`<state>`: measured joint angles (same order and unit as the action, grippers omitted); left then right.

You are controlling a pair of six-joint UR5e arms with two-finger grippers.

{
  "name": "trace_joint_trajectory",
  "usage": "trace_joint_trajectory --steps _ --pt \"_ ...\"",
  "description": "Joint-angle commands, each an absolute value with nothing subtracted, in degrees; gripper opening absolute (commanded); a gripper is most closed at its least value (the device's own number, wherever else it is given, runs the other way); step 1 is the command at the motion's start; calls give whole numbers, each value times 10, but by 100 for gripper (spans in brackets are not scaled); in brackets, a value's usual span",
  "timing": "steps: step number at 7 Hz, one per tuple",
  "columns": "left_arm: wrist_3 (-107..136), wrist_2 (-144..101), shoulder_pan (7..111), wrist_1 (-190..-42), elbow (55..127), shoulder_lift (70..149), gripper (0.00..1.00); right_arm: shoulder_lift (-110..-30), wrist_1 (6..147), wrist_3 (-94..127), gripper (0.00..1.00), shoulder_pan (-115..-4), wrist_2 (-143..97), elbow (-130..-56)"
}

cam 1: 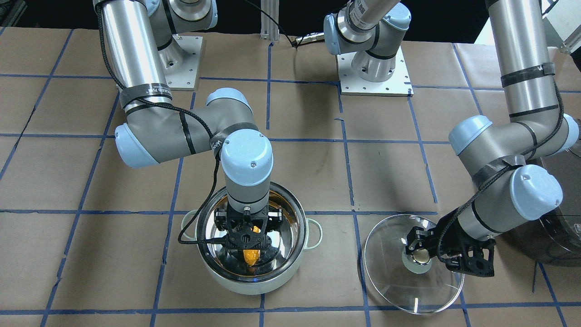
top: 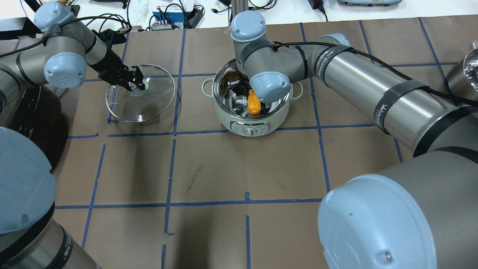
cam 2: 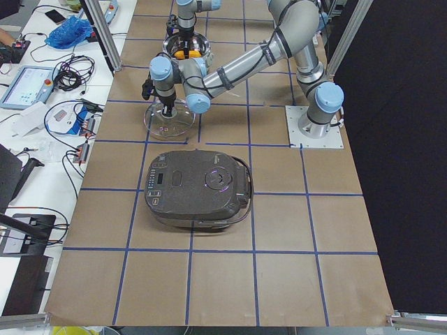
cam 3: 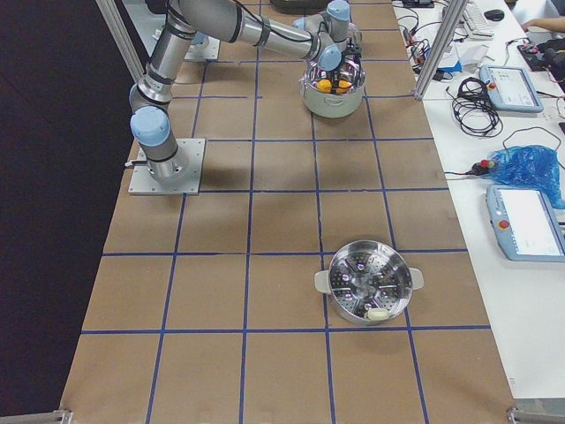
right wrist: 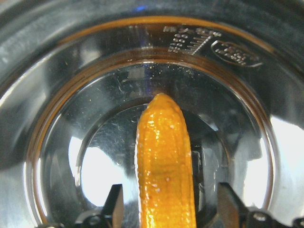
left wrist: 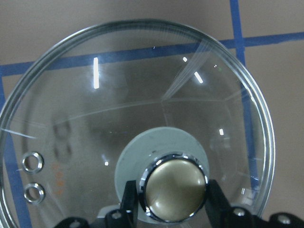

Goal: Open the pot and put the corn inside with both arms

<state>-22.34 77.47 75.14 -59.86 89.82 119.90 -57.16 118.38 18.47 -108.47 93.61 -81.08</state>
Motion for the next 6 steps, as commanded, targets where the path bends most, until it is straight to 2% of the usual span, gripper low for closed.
trace_joint_trajectory --steps 1,3,6 --pt "-221 774 750 -598 903 1199 100 -675 1062 180 86 -1066 936 -804" --pt "-218 780 751 -611 895 1173 100 -797 965 141 85 -1022 934 -823" --pt "-201 846 773 -776 877 1047 100 -872 868 131 81 -999 935 -848"
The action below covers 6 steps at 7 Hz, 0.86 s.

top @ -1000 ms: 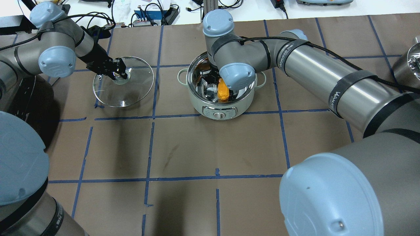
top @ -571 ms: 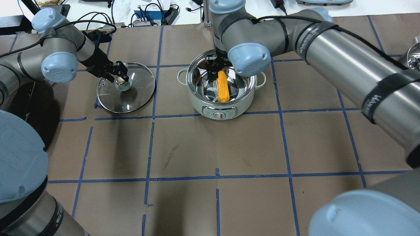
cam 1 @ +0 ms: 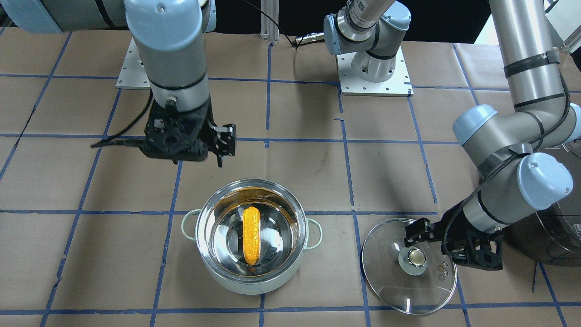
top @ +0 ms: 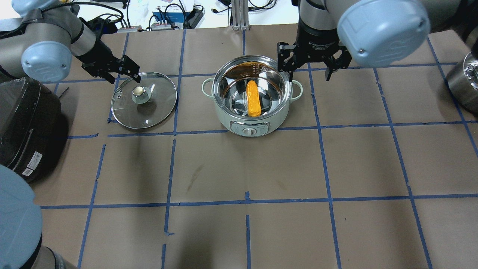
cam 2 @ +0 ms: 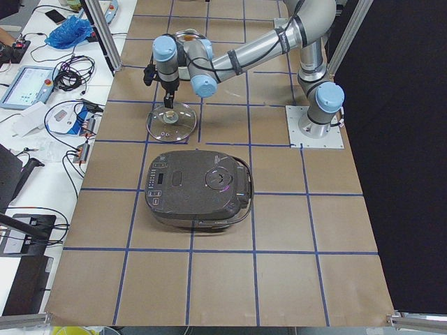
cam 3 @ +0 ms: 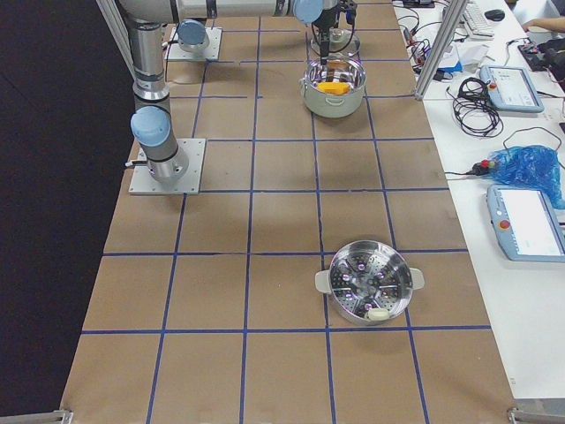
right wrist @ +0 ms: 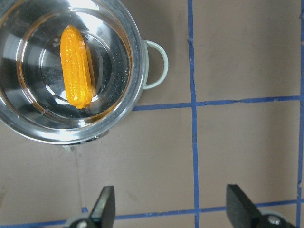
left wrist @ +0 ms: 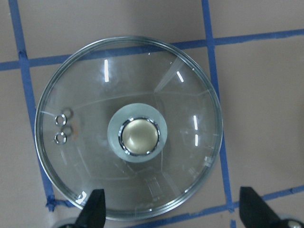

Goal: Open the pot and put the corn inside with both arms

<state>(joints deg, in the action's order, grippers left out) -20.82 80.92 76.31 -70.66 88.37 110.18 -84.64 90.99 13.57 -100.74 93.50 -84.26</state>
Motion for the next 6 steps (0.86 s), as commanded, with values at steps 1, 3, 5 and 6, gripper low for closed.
trace_joint_trajectory --steps 1,3,5,6 --pt "-164 852 796 -843 875 998 100 -877 854 130 81 -998 934 -847" --pt "-76 857 849 -864 875 954 100 -897 860 128 81 -999 934 -869" --pt "-17 864 872 -864 875 946 100 -902 861 128 99 -999 934 -871" --pt "-14 867 872 -864 876 941 100 -903 861 128 100 -999 934 -870"
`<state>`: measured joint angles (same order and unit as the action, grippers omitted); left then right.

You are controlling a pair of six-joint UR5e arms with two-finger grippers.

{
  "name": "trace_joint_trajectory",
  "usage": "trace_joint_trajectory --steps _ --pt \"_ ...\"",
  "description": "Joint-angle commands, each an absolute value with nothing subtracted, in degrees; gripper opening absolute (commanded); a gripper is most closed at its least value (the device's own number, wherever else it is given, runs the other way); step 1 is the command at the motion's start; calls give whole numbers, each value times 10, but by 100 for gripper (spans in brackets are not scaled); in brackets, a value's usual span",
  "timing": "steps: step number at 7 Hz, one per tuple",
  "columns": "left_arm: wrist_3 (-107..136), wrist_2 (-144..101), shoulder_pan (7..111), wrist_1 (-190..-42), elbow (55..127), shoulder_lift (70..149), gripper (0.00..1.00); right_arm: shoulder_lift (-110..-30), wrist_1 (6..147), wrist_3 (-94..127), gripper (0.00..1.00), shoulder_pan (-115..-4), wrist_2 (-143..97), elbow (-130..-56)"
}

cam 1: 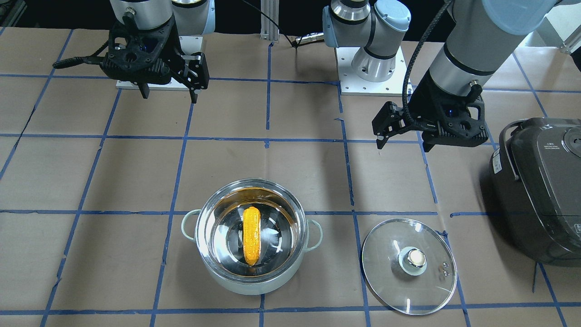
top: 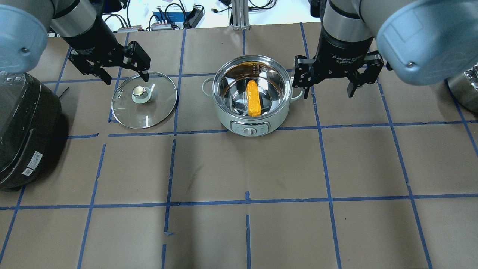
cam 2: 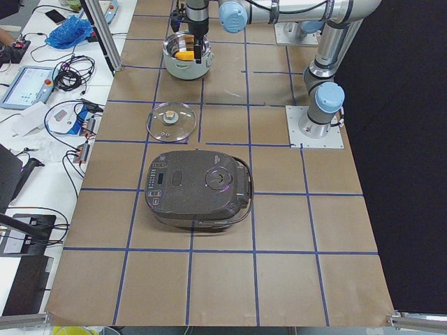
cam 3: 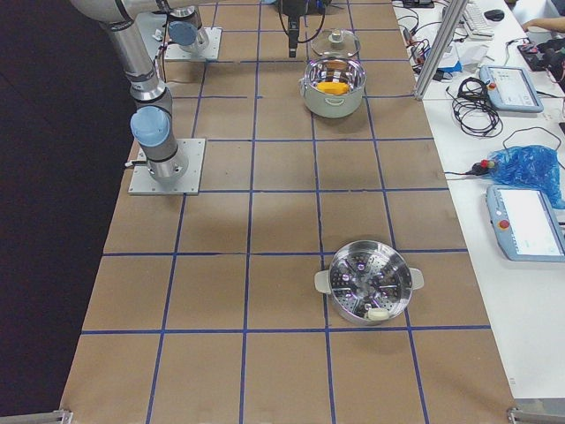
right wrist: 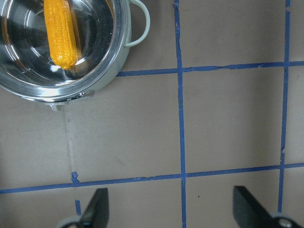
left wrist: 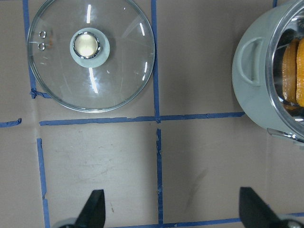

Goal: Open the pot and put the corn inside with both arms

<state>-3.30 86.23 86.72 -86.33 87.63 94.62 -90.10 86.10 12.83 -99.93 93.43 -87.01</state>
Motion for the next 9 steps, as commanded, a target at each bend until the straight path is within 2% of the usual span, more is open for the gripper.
trace_joint_trajectory --steps 1,9 --pt "-13 881 873 -866 891 930 100 -903 860 128 100 -1000 935 -870" --pt "-18 882 867 -871 895 911 100 -900 888 130 100 -987 876 -871"
